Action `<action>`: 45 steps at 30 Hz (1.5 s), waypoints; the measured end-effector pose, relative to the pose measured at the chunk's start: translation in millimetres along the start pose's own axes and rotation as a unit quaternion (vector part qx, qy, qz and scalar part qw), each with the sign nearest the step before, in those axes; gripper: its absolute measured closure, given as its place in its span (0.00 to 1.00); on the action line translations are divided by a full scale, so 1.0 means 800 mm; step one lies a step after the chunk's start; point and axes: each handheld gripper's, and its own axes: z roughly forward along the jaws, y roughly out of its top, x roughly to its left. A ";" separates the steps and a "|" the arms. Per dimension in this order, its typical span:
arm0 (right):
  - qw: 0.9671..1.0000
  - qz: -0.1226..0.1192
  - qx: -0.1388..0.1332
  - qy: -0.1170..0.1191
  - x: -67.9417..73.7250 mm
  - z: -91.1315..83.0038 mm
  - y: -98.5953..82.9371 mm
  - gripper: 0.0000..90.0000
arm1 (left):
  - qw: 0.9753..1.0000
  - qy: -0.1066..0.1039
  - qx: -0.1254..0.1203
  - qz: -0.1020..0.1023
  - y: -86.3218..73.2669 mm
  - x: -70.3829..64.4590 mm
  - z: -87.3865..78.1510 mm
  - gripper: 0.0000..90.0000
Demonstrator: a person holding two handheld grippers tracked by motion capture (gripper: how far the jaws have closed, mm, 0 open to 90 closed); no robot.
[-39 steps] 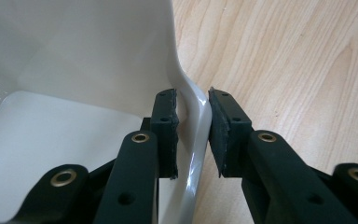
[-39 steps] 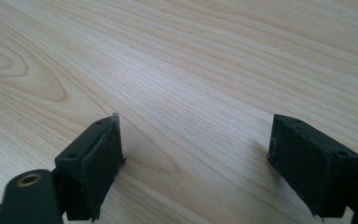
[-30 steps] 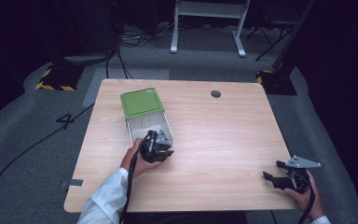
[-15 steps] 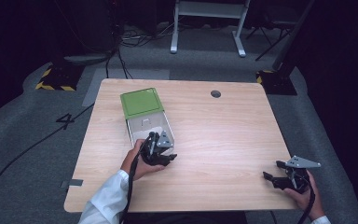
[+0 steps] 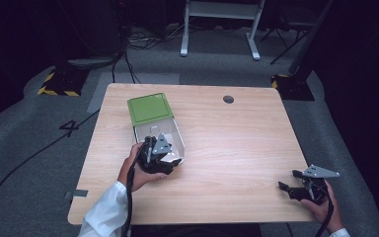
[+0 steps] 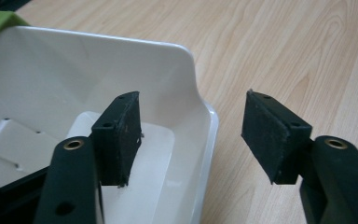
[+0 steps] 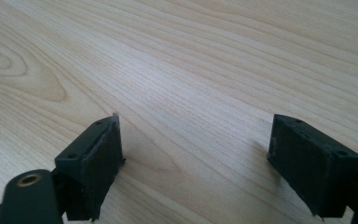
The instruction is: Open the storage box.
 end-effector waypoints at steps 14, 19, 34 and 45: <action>1.000 0.000 0.000 0.000 0.000 0.000 0.000 0.20 | 0.998 0.047 -0.030 -0.006 -0.024 0.009 -0.048 0.20; 1.000 0.000 0.000 0.000 0.000 0.000 0.000 0.20 | 0.997 0.071 -0.035 0.007 -0.036 0.008 -0.066 0.18; 1.000 0.000 0.000 0.000 0.000 0.000 0.000 0.20 | 0.991 0.136 0.002 0.018 -0.086 0.013 -0.102 0.18; 1.000 0.000 0.000 0.000 -0.001 0.000 0.000 0.20 | 0.990 0.140 0.031 0.011 -0.124 0.024 -0.102 0.19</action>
